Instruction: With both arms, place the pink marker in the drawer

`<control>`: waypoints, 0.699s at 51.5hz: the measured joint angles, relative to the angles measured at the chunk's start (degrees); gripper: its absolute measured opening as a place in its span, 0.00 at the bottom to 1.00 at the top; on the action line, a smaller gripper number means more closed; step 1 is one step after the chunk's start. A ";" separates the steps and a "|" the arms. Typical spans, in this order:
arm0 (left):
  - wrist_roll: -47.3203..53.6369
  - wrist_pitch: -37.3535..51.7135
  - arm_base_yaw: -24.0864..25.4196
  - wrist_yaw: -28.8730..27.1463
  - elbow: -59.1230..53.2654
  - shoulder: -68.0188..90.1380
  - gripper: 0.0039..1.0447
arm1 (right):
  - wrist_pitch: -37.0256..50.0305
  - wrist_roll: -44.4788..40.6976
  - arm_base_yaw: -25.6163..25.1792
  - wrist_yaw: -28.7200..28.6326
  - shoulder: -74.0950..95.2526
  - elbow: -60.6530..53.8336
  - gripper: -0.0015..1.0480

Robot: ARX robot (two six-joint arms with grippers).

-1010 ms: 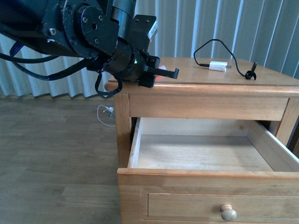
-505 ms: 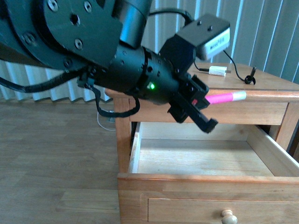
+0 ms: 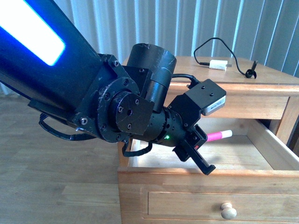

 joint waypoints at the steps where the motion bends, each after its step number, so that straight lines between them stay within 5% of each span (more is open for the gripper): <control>1: -0.35 0.17 0.04 -0.11 0.26 0.37 0.14 | 0.00 0.00 0.00 0.00 0.00 0.00 0.92; 11: -2.34 1.09 0.61 -2.10 0.94 3.30 0.18 | 0.00 0.00 0.00 0.00 0.00 0.00 0.92; 20: -2.91 2.05 0.70 -2.51 -0.02 2.67 0.42 | 0.00 0.00 0.00 0.00 0.00 0.00 0.92; 36: -10.84 10.84 2.56 -14.86 -14.08 -13.79 0.93 | 0.00 0.00 0.00 0.00 0.00 0.00 0.92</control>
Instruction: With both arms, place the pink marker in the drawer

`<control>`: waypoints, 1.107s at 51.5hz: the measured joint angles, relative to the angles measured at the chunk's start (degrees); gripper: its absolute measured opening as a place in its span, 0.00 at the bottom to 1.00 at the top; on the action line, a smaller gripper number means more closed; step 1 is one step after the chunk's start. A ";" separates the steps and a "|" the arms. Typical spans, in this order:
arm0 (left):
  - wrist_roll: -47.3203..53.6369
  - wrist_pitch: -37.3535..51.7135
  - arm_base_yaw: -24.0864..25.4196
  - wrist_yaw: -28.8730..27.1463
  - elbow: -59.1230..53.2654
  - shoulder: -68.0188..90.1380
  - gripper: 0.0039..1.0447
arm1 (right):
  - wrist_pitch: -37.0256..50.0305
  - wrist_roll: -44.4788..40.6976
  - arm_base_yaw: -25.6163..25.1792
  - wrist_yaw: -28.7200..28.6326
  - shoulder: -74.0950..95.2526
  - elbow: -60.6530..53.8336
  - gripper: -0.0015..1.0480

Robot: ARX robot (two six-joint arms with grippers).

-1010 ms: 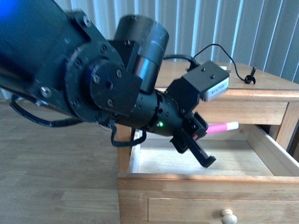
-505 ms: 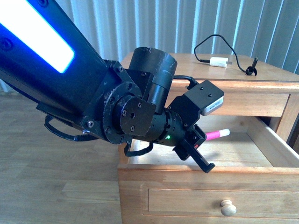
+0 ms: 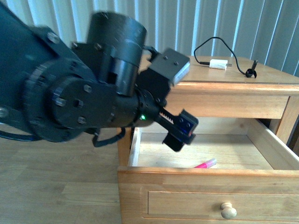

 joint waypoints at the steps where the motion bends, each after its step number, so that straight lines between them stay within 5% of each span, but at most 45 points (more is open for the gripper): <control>1: -0.81 0.83 0.31 -0.87 -1.38 -1.75 0.96 | 0.00 0.00 0.00 0.00 0.00 0.00 0.92; 17: -10.69 4.50 8.52 -7.74 -24.87 -34.49 0.95 | 0.00 0.00 0.00 0.00 0.00 0.00 0.92; 38: -24.22 -17.49 23.45 -8.26 -51.17 -81.92 0.95 | 0.00 0.00 0.00 0.00 0.00 0.00 0.92; 57: -28.26 -19.98 25.88 -6.99 -55.32 -88.37 0.95 | 0.00 0.00 0.00 0.00 0.00 0.00 0.92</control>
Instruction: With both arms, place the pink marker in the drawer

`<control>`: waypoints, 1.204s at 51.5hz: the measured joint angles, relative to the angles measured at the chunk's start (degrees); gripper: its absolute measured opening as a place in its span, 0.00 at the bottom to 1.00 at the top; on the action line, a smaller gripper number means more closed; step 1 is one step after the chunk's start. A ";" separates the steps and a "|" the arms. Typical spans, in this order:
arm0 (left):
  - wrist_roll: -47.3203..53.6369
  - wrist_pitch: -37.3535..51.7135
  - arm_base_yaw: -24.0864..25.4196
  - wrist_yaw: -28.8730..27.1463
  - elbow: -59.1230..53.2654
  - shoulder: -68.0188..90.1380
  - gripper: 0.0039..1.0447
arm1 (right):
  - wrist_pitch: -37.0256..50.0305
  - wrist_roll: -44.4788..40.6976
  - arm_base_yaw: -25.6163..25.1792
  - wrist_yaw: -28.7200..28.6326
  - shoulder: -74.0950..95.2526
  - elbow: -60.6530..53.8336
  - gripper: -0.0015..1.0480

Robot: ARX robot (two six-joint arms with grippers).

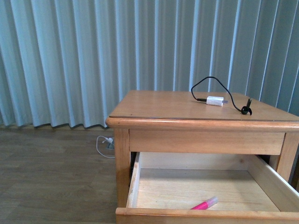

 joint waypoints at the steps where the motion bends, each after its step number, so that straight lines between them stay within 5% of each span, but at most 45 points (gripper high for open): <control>1: 0.09 0.04 0.04 0.20 0.00 -0.02 0.95 | 0.00 0.00 0.00 0.00 0.00 0.00 0.92; 5: 3.85 4.13 0.92 6.23 -2.34 -1.70 0.77 | 0.00 0.00 0.00 0.00 0.00 0.00 0.92; 27: 6.32 2.99 1.09 6.54 -7.08 -8.07 0.05 | 0.00 0.00 0.00 0.00 0.00 -0.02 0.92; 39: 6.38 1.18 1.09 6.54 -8.41 -11.30 0.04 | 0.00 0.00 0.00 0.00 0.00 0.00 0.92; 44: 6.49 -6.93 1.09 6.69 -9.53 -20.22 0.04 | 0.00 0.00 0.00 0.00 0.00 -0.02 0.92; 62: 6.54 -6.95 1.09 6.67 -9.55 -21.55 0.04 | 0.00 0.00 0.00 0.00 0.00 -0.04 0.92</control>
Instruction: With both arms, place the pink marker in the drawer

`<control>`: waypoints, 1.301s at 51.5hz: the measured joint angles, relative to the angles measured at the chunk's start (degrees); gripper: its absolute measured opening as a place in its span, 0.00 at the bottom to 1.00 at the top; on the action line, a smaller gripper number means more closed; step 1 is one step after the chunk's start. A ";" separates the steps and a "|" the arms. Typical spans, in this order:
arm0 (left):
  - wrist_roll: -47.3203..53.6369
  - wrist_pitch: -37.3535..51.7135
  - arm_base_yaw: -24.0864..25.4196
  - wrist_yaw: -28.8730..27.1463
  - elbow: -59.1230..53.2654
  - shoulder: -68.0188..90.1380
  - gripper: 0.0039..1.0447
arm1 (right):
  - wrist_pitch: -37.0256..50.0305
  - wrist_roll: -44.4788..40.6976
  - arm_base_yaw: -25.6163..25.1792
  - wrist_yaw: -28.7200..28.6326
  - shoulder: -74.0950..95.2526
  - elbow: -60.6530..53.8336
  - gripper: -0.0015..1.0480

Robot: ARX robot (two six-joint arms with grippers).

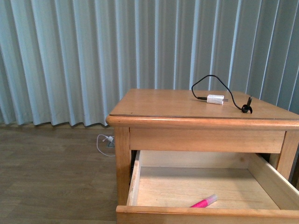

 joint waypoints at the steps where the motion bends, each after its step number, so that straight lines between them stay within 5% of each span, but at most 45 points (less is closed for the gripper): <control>1: 0.00 0.00 0.00 0.00 0.00 0.00 0.04 | 0.00 0.00 0.00 0.00 0.00 0.00 0.92; 5: -0.02 0.00 0.00 0.00 0.00 0.00 0.06 | 0.00 0.00 0.00 0.00 0.00 0.00 0.92; 16: -0.02 0.00 0.00 0.00 0.00 0.00 0.44 | 0.02 -0.04 0.00 0.04 0.00 -0.02 0.92; 21: -0.02 0.00 0.00 0.00 0.00 0.00 0.61 | 12.17 -4.39 3.72 16.22 -0.33 -4.31 0.92; 24: -0.02 0.00 0.00 0.02 0.00 0.00 0.71 | 11.06 -4.85 4.46 20.65 0.74 -4.11 0.92; 29: 0.00 0.00 0.00 0.02 0.00 0.00 0.95 | 4.48 -5.81 3.58 14.19 6.64 -3.61 0.92; 32: 0.00 0.00 0.00 0.00 0.00 0.00 0.94 | 4.96 -6.51 2.16 9.20 12.28 -2.93 0.92; 41: 0.00 0.00 0.00 0.00 0.00 0.00 0.95 | 10.99 -7.45 -0.17 6.19 24.76 0.74 0.92; 67: 0.00 0.00 0.00 0.00 0.00 0.00 0.95 | 19.89 -8.07 1.60 10.64 55.69 16.92 0.92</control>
